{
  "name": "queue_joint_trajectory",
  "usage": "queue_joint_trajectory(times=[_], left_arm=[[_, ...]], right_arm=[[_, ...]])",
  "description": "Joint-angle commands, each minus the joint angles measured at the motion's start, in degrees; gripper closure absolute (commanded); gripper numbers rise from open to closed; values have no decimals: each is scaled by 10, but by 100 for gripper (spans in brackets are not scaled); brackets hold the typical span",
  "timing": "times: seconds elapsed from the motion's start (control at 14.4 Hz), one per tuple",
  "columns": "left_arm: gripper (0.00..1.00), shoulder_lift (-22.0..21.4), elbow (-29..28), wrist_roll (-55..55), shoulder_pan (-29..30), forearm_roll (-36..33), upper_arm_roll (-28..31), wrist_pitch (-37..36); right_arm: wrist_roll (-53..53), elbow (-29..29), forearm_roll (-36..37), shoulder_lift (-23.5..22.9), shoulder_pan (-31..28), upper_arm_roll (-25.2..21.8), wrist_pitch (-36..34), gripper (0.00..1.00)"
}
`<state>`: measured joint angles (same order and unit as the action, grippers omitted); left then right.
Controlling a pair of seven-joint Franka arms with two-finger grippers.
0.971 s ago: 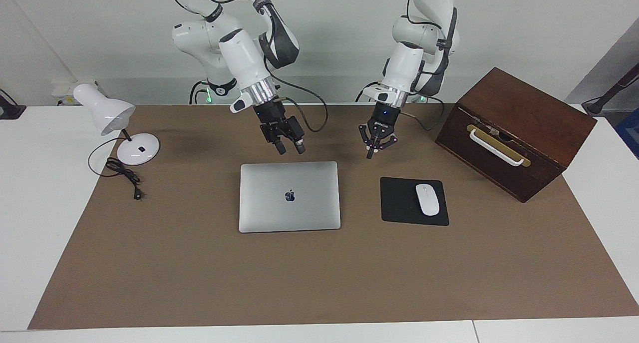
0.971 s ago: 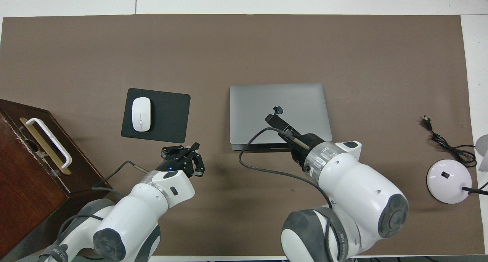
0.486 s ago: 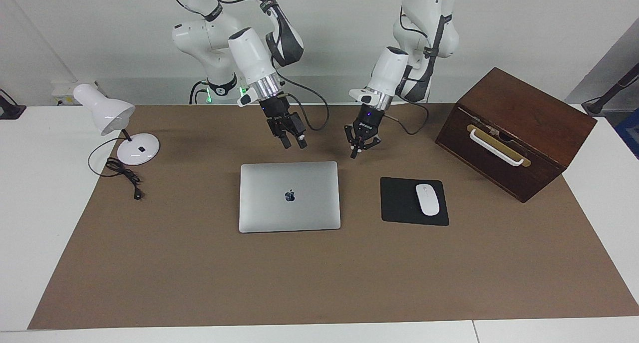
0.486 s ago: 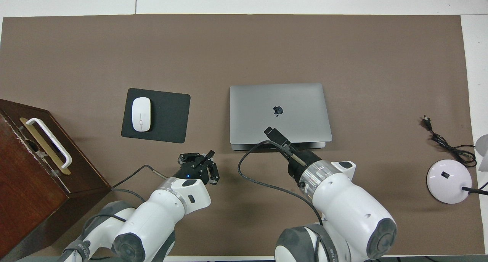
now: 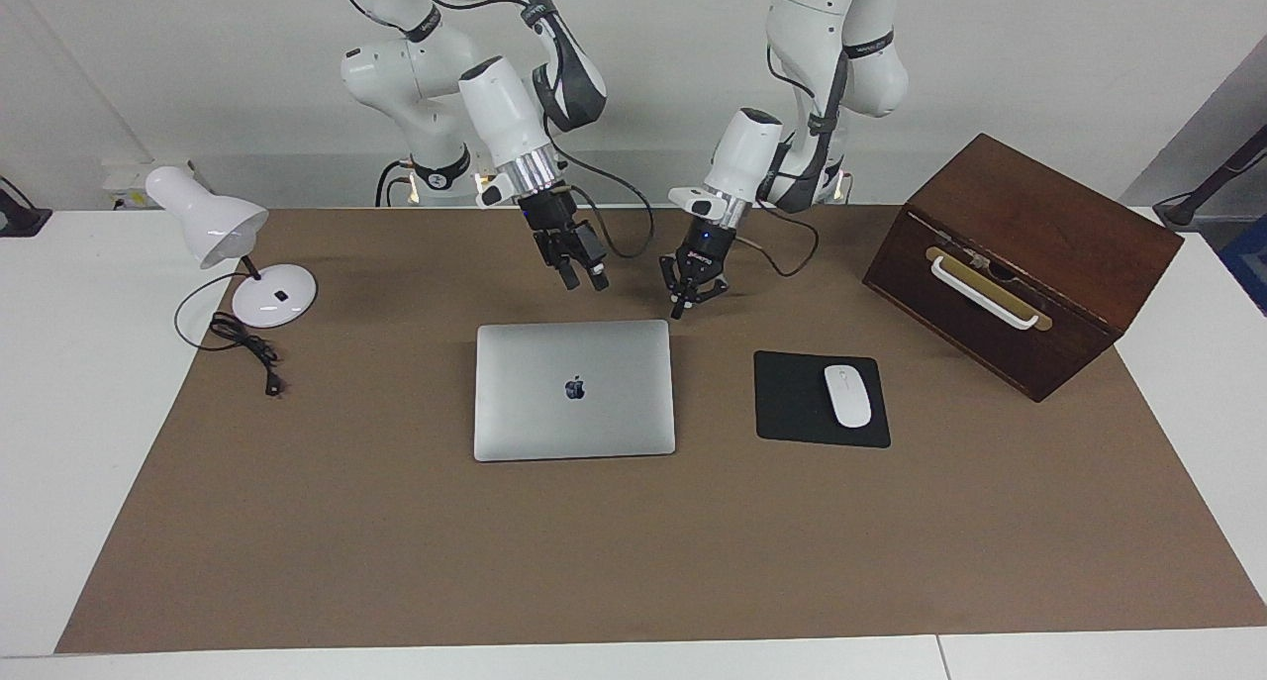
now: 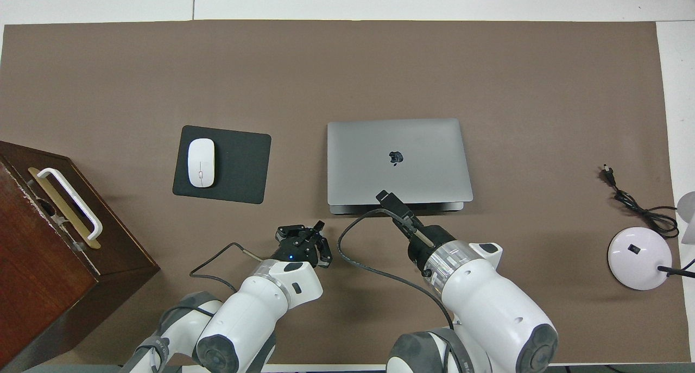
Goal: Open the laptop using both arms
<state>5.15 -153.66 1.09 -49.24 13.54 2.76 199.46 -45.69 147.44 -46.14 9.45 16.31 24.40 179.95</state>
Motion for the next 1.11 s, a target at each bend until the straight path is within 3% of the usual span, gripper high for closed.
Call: queue_joint_trajectory(times=[0.0, 1.04], left_arm=[[100, 31, 36, -1, -11, 17, 8, 12], [100, 105, 108, -2, -12, 29, 8, 13]], right_arm=[[-8, 12, -18, 16, 0, 6, -12, 4], [10, 8, -49, -25, -12, 6, -12, 4]])
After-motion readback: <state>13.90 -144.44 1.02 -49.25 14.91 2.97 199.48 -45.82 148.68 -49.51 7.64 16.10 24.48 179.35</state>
